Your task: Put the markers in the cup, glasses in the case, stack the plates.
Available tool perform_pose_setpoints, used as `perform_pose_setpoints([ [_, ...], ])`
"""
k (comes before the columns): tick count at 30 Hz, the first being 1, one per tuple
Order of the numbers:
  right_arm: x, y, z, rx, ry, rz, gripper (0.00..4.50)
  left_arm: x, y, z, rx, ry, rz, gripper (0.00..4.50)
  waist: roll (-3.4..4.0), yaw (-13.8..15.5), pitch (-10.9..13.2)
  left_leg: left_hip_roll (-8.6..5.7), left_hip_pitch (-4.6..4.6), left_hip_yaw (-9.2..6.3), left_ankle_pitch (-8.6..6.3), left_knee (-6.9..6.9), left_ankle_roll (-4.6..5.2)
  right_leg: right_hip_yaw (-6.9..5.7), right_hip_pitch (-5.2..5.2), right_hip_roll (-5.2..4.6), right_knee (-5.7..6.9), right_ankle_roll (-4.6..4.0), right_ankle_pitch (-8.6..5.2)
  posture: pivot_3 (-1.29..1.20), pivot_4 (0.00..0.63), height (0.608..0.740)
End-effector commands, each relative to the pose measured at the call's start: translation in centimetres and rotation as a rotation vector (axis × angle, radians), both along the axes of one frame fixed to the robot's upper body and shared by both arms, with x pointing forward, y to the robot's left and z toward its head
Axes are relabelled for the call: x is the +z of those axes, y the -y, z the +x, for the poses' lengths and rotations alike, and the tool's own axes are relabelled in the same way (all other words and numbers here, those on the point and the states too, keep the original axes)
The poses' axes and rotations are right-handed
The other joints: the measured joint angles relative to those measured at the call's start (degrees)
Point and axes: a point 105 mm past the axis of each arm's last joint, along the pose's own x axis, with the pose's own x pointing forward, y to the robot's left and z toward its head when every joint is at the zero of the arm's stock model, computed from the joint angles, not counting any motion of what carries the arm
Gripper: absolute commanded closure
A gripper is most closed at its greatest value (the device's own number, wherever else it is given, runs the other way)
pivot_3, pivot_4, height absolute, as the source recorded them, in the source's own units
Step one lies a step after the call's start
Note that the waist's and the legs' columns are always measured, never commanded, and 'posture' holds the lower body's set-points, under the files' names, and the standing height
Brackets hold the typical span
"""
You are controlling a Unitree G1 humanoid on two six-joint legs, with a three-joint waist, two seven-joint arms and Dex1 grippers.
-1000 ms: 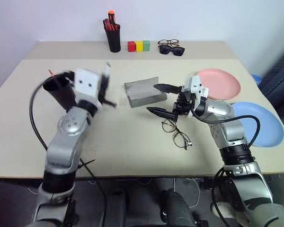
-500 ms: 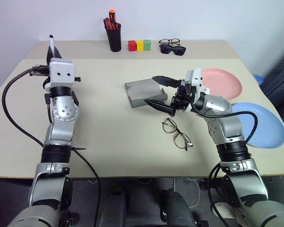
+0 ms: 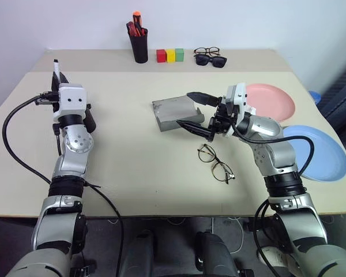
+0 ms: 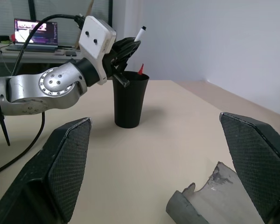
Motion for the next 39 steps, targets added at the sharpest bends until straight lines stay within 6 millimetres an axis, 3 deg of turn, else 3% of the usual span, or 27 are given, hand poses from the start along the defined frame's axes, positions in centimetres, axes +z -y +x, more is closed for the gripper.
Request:
perform_pose_setpoints([
  [1,1.4,0.5,-0.3,-0.014,0.059,0.015,0.00,0.5,0.4,-0.2,-0.026,0.031,-0.009,2.07,0.00,0.0,0.0,0.00,0.00,0.00,0.00,-0.01,0.00,0.00,0.00,0.00,0.00,0.00,0.00,0.00,0.150,0.740],
  [3,1.4,0.6,-0.3,-0.018,0.060,0.015,0.00,0.5,0.9,-0.3,-0.082,0.047,-0.053,1.23,0.00,0.0,0.0,0.00,0.00,0.00,0.00,-0.02,-0.01,0.00,-0.01,0.00,0.02,0.00,0.00,0.00,0.150,0.740],
  [6,1.3,0.7,-0.3,-0.027,0.059,0.012,0.00,0.9,2.9,-0.3,-0.256,0.036,-0.158,1.23,0.00,0.0,0.0,0.00,0.00,0.00,0.01,-0.02,-0.02,0.00,-0.01,0.00,0.00,0.00,0.00,0.00,0.150,0.740],
  [8,1.2,1.0,-0.4,-0.037,0.055,0.006,0.00,1.1,5.7,0.4,-0.429,-0.105,-0.218,1.23,-0.03,0.1,0.0,0.00,-0.02,-0.01,0.02,-0.02,-0.03,0.00,-0.01,0.00,0.00,-0.01,0.00,0.00,0.150,0.740],
  [11,0.9,2.0,-0.8,-0.062,0.045,-0.007,0.00,-0.1,13.1,0.4,-0.862,-0.501,-0.046,1.23,-0.03,0.1,0.0,0.00,-0.04,-0.03,0.03,0.00,-0.06,0.00,0.01,0.00,0.01,-0.01,0.00,0.00,0.150,0.740],
  [13,0.4,2.9,-1.2,-0.088,0.036,-0.029,0.00,-1.3,15.2,0.0,-1.001,-0.698,-0.008,1.23,-0.03,0.0,0.0,0.00,-0.04,-0.02,0.03,0.00,-0.06,0.00,0.02,0.00,-0.03,-0.03,-0.01,0.00,0.150,0.740],
  [16,-1.0,4.8,-2.1,-0.154,0.006,-0.090,0.00,-2.3,16.7,0.1,-1.130,-0.877,-0.059,1.23,-0.02,0.0,0.0,0.00,-0.02,-0.02,0.03,-0.02,-0.05,0.00,0.04,0.00,-0.06,-0.03,-0.03,0.00,0.150,0.740],
  [24,-3.7,10.8,-5.5,-0.399,-0.110,-0.182,0.00,-3.7,21.1,3.3,-1.204,-1.101,0.138,1.23,-0.08,0.2,0.1,0.00,-0.04,-0.01,0.03,-0.01,-0.02,0.00,0.03,0.00,-0.12,0.05,-0.25,0.00,0.150,0.740],
  [28,-4.5,12.8,-7.4,-0.498,-0.143,-0.201,0.00,-4.2,22.8,4.6,-1.193,-1.133,0.179,1.23,-0.15,0.7,0.1,0.00,-0.08,-0.01,0.00,-0.02,0.02,-0.01,0.02,-0.02,-0.20,0.02,-0.28,0.00,0.150,0.740],
  [31,-4.7,14.1,-9.1,-0.566,-0.158,-0.193,0.00,-5.9,23.5,5.1,-1.150,-1.221,0.187,1.23,-0.18,1.0,0.1,0.00,-0.10,0.01,-0.03,-0.02,0.05,-0.01,0.00,-0.02,-0.24,0.04,-0.28,0.00,0.150,0.740],
  [34,-4.7,14.7,-9.9,-0.610,-0.163,-0.187,0.00,-6.9,23.7,5.3,-1.116,-1.261,0.205,2.02,-0.20,1.3,0.1,0.00,-0.12,0.00,-0.04,-0.02,0.06,-0.02,0.00,-0.02,-0.27,0.05,-0.29,0.00,0.150,0.740],
  [39,-4.7,14.9,-10.3,-0.634,-0.163,-0.180,0.00,-7.0,24.3,5.1,-1.137,-1.269,0.236,4.43,-0.24,1.4,0.1,0.00,-0.16,0.01,-0.04,0.01,0.05,-0.02,0.02,-0.03,-0.35,0.00,-0.29,0.00,0.150,0.740],
])
